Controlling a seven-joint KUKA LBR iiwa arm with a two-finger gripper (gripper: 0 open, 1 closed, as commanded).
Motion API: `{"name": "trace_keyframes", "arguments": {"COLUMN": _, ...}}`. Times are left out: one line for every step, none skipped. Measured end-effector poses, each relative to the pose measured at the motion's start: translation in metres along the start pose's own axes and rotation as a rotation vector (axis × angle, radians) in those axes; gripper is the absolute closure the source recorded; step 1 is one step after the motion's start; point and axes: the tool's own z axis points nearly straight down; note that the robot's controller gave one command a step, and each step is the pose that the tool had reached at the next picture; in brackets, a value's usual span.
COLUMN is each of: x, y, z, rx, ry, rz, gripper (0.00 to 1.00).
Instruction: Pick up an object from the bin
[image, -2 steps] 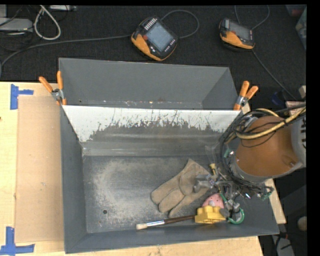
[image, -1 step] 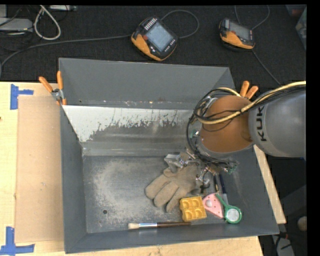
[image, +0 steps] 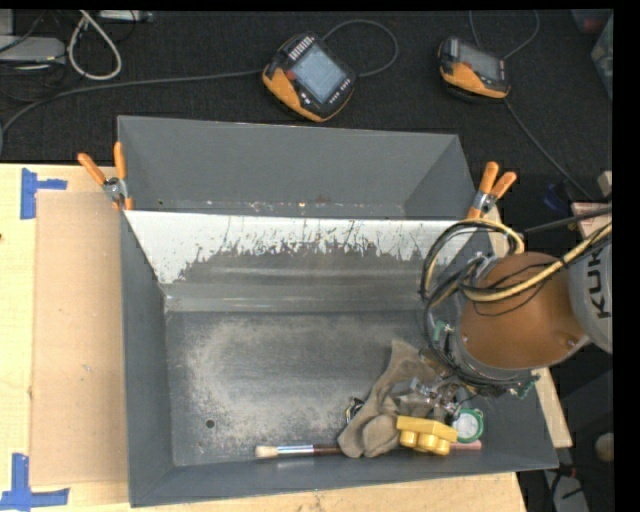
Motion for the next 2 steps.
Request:
{"name": "trace_keyframes", "arguments": {"x": 0.0, "y": 0.0, "z": 0.0, "rx": 0.0, "ry": 0.0, "rz": -0.001, "gripper": 1.0}}
{"name": "trace_keyframes", "arguments": {"x": 0.0, "y": 0.003, "z": -0.035, "rx": -0.009, "ry": 0.005, "rz": 0.001, "gripper": 1.0}}
